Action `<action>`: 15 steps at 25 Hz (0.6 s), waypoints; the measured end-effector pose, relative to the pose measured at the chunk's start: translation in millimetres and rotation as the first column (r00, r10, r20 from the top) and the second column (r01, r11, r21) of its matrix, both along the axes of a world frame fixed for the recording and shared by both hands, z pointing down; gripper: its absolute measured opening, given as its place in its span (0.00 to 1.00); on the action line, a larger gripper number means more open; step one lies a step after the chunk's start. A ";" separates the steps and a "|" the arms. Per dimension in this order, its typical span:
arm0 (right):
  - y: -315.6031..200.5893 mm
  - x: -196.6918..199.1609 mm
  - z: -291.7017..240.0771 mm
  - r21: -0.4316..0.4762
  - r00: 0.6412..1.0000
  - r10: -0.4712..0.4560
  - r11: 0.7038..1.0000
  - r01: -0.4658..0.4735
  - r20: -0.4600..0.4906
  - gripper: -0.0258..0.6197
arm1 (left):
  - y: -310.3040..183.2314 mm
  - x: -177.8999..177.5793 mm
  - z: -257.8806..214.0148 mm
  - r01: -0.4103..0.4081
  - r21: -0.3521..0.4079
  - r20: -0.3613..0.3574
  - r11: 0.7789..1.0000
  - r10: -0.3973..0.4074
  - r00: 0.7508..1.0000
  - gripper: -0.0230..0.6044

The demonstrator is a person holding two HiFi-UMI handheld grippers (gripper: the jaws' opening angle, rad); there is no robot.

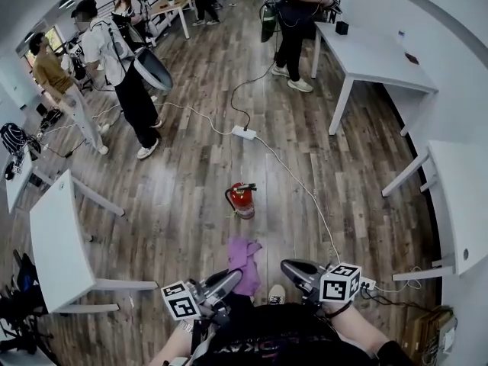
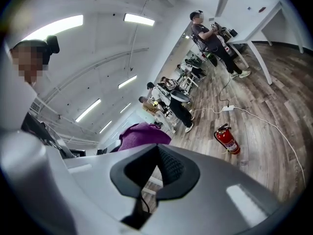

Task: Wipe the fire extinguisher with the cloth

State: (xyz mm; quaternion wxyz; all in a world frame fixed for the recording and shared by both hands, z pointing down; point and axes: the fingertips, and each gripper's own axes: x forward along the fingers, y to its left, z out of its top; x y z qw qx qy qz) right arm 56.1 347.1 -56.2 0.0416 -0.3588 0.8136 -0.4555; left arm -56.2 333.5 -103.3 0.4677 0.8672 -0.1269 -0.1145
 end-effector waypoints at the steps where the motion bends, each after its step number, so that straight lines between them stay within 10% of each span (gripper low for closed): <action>1: 1.8 0.3 0.7 -0.003 1.000 -0.001 1.000 0.001 0.003 0.05 | 3.2 1.1 1.6 0.000 -0.005 0.001 1.000 0.000 1.000 0.11; 15: 13.7 -6.4 -3.0 0.021 0.997 -0.080 0.997 0.080 0.005 0.04 | 25.1 7.7 -3.8 -0.002 0.066 0.062 0.998 -0.002 0.998 0.11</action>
